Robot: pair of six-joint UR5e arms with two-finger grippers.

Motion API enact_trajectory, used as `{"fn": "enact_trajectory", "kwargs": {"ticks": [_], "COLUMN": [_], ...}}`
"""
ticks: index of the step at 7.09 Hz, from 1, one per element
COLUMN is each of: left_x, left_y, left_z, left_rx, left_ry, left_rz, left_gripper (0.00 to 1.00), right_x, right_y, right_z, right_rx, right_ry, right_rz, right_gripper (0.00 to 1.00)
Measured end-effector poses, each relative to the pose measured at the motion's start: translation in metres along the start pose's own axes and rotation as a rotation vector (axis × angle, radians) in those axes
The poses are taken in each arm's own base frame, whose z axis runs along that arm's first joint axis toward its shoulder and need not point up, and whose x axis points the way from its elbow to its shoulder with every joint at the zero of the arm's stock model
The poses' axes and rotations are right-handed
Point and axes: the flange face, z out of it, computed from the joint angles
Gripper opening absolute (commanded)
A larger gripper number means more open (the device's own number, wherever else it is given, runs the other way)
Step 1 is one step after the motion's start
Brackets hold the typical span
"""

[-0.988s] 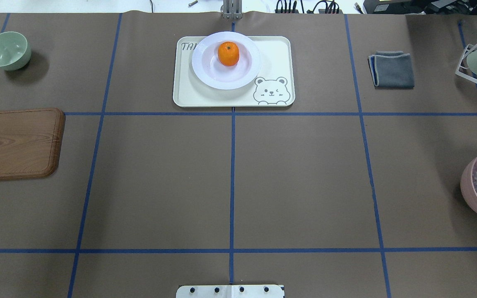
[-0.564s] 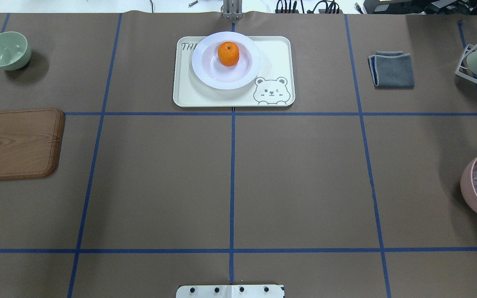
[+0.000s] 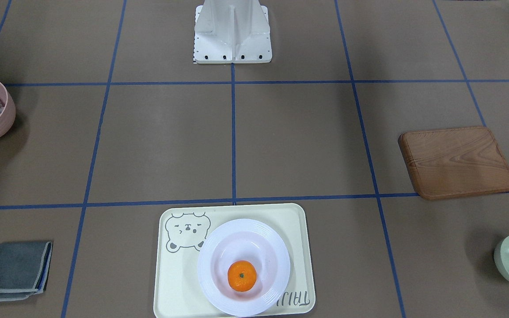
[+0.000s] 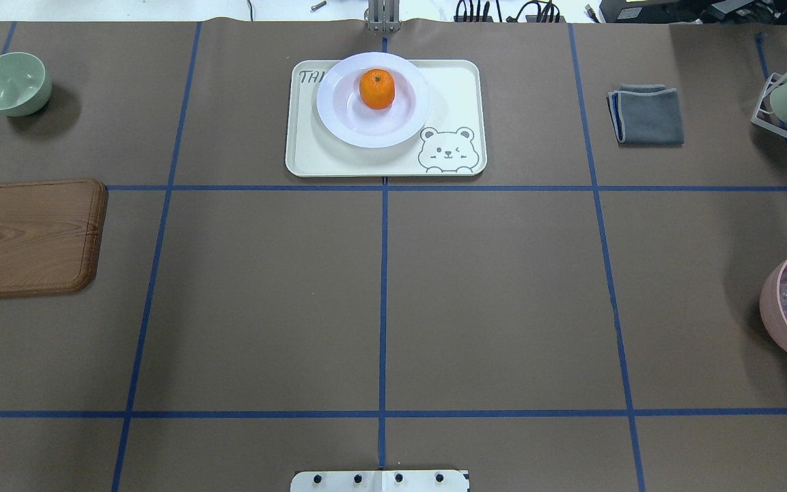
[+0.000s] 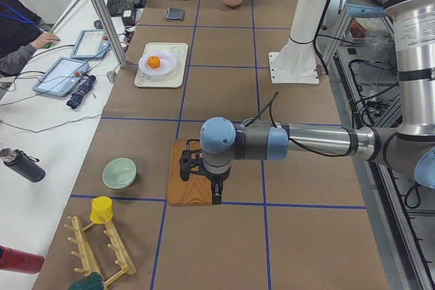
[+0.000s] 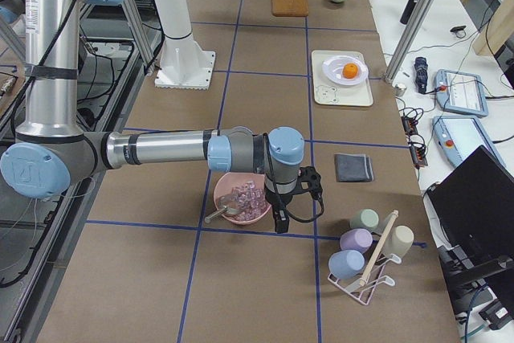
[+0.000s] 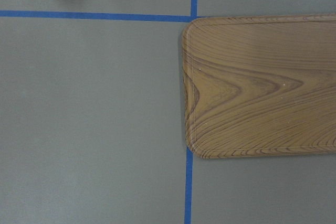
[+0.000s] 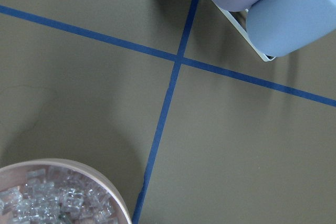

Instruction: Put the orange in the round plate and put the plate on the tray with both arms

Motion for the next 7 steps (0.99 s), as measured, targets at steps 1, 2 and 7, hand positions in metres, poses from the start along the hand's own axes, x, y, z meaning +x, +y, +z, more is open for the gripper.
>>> {"fn": "enact_trajectory", "kwargs": {"ticks": [1, 2, 7], "left_x": [0.0000, 0.0000, 0.0000], "left_y": [0.0000, 0.0000, -0.0009], "left_z": [0.0000, 0.0000, 0.0002], "left_rx": [0.000, 0.000, 0.001], "left_ry": [0.000, 0.000, 0.002], "left_rz": [0.000, 0.000, 0.005], "left_gripper": [0.98, 0.98, 0.98], "right_x": [0.0008, -0.0004, -0.0046], "right_y": [0.0050, 0.0070, 0.0001], "right_z": [0.0024, 0.0014, -0.0053], "right_rx": [-0.002, 0.001, 0.018], "right_ry": [-0.004, -0.003, 0.001], "right_rz": [0.001, -0.006, -0.023], "right_gripper": [1.00, 1.00, 1.00]}}
